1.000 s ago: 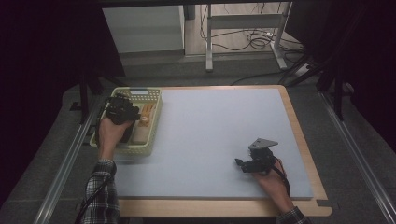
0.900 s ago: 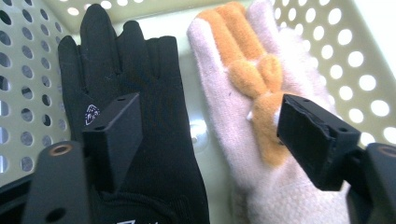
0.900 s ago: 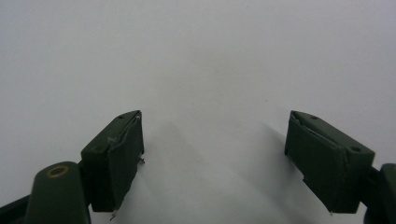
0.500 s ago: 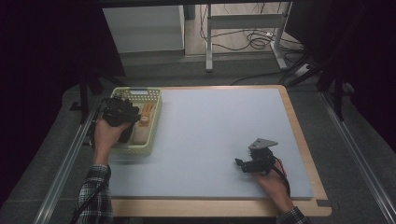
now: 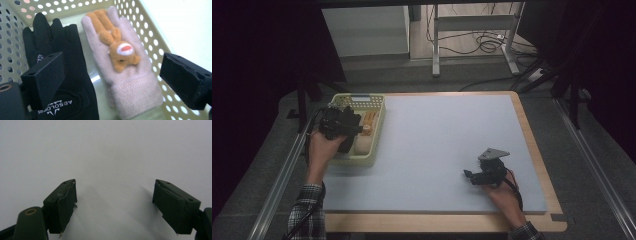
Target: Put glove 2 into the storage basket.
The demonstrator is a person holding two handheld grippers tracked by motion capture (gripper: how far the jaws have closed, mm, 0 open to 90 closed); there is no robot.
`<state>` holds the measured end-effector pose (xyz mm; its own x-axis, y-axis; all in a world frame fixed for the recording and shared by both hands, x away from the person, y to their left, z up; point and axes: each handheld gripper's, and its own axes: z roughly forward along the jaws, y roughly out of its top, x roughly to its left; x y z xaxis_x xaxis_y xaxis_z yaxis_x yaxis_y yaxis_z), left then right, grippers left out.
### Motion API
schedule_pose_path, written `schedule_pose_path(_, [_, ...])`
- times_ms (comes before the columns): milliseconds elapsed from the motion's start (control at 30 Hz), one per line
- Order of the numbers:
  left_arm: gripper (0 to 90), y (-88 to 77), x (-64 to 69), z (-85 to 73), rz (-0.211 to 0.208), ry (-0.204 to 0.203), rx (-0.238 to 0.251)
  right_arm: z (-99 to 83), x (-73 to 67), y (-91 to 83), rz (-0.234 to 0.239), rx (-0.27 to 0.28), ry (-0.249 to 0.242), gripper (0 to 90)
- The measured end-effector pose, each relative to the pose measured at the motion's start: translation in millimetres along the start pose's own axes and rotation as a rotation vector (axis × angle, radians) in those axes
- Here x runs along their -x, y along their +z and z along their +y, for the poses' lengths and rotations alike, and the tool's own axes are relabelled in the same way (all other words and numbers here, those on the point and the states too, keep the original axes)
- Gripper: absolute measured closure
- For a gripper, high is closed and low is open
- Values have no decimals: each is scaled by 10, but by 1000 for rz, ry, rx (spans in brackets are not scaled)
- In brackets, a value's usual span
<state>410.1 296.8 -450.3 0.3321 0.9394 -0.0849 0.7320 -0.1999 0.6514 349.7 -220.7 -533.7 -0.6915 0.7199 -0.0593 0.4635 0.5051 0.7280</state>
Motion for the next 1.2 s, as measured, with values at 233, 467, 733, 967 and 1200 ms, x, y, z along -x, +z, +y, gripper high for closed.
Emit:
schedule_pose_path(233, [50, -58, 55, -39, -19, 15, 14, 0, 0, 0, 0, 0, -1, 190])
schedule_pose_path(467, [44, -123, 147, -72, -49, 36, 37, 1, 0, 0, -1, 0, -1, 190])
schedule_pose_path(733, [31, -167, 292, -104, -85, 72, 54, 1, -1, -1, -1, -1, 0, 190])
schedule_pose_path(967, [26, -174, 431, -128, -115, 107, 67, 1, -2, -1, -1, -1, 0, 189])
schedule_pose_path(1200, [26, -143, 577, -157, -145, 140, 76, 1, -2, -1, -1, -1, 0, 189])
